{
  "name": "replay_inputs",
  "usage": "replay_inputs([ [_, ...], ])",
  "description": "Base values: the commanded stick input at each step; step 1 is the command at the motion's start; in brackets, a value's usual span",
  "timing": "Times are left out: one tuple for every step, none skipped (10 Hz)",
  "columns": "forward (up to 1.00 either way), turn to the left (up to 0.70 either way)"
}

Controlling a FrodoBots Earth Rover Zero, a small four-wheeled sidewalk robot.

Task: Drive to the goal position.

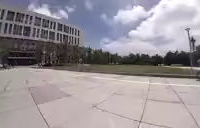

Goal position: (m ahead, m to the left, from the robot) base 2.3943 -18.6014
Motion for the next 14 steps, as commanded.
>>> replay_inputs([
  [0.00, -0.64],
  [0.00, -0.64],
  [0.00, -0.64],
  [0.00, -0.64],
  [0.00, -0.64],
  [0.00, -0.64],
  [0.00, -0.64],
  [0.00, -0.64],
  [0.00, -0.64],
  [0.00, -0.64],
  [0.00, -0.64],
  [0.00, -0.65],
  [0.00, -0.65],
  [0.00, -0.64],
])
